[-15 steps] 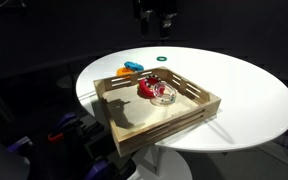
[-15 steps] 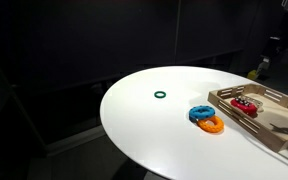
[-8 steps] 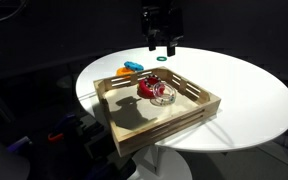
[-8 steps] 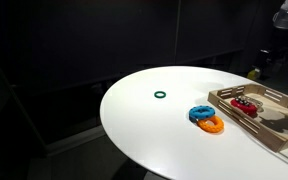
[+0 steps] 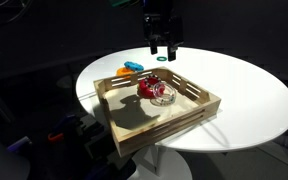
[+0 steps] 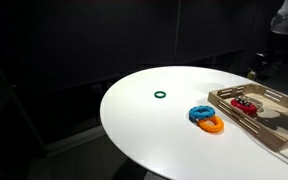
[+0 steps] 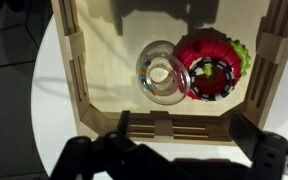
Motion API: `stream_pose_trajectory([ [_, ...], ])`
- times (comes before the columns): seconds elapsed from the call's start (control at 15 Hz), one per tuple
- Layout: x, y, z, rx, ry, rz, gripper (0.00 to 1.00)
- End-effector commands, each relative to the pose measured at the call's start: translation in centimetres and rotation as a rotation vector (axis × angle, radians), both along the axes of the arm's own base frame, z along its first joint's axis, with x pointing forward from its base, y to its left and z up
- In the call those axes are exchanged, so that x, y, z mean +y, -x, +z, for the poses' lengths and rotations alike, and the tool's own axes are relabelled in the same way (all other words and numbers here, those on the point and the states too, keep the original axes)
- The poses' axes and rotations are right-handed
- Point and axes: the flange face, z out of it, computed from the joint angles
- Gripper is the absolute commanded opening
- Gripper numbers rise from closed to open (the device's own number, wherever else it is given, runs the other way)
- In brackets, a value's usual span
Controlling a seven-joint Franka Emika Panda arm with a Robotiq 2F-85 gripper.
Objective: Put the clear ring on top of the blue ring.
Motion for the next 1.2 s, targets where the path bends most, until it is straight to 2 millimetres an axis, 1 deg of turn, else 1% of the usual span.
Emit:
stream_pose_trajectory([
  [0.0, -0.5, -0.3, -1.7, -0.056, 0.003, -0.051, 1.0],
  [0.27, -0.9, -0.6, -4.3, -0.091, 0.007, -0.098, 1.0],
  [0.67, -1.4, -0.5, -8.2, -0.065, 0.034, -0.152, 1.0],
  [0.87, -1.4, -0.7, -9.7, -0.043, 0.045, -0.168, 1.0],
  [1.07, -1.6, -0.8, -10.6, -0.03, 0.062, -0.181, 1.0],
  [1.13, -1.7, -0.9, -10.9, -0.027, 0.067, -0.187, 0.89],
])
